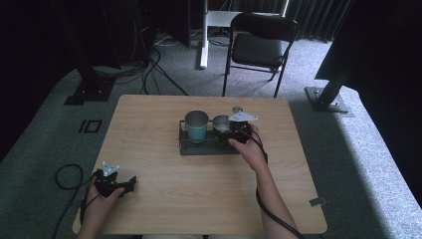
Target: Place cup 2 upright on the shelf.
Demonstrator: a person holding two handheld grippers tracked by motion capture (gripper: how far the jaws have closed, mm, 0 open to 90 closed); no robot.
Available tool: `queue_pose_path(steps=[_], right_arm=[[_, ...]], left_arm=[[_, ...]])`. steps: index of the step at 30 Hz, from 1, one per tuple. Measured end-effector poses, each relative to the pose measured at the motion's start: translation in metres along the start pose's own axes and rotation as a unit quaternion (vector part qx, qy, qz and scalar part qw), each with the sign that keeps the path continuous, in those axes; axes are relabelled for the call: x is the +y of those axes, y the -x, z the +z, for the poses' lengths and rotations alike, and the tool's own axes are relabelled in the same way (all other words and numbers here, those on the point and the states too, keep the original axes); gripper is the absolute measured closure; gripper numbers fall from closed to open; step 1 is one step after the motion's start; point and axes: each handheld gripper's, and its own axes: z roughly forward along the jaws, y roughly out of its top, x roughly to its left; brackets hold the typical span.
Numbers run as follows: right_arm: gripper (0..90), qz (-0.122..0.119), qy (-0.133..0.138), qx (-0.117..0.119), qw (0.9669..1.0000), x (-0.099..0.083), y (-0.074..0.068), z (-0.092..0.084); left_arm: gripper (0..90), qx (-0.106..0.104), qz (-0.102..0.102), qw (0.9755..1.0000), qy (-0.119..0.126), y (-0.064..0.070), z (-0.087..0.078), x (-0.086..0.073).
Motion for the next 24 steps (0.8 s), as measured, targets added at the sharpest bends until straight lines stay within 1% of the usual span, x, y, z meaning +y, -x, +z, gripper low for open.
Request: queue_pose_path(steps=[5, 9, 11, 22, 23, 24], right_arm=[[18.1, -0.001, -0.004, -0.001, 1.0, -0.0058, -0.0001, 0.0026], [18.1, -0.004, -0.005, -0.003, 1.0, -0.0056, -0.0009, 0.0027], [18.1, -0.009, -0.007, -0.006, 0.9999, -0.0056, -0.001, 0.0038], [18.0, 0.003, -0.005, -0.003, 1.0, -0.0072, 0.0004, 0.0031], [16.0, -0.003, -0.005, 0.0, 1.0, -0.0078, -0.0001, 0.0031], [12.8, 0.0, -0.004, 0.005, 1.0, -0.0083, -0.0001, 0.0031]], left_arm=[[10.2, 0.0, 0.0, 1.0, 0.0, 0.0, 0.0, 0.0], [10.2, 0.0, 0.0, 1.0, 0.0, 0.0, 0.0, 0.0], [10.2, 0.0, 0.0, 1.0, 0.0, 0.0, 0.0, 0.0], [10.2, 0.0, 0.0, 1.0, 0.0, 0.0, 0.0, 0.0], [10.2, 0.0, 0.0, 1.0, 0.0, 0.0, 0.0, 0.0], [10.2, 0.0, 0.0, 1.0, 0.0, 0.0, 0.0001, 0.0]])
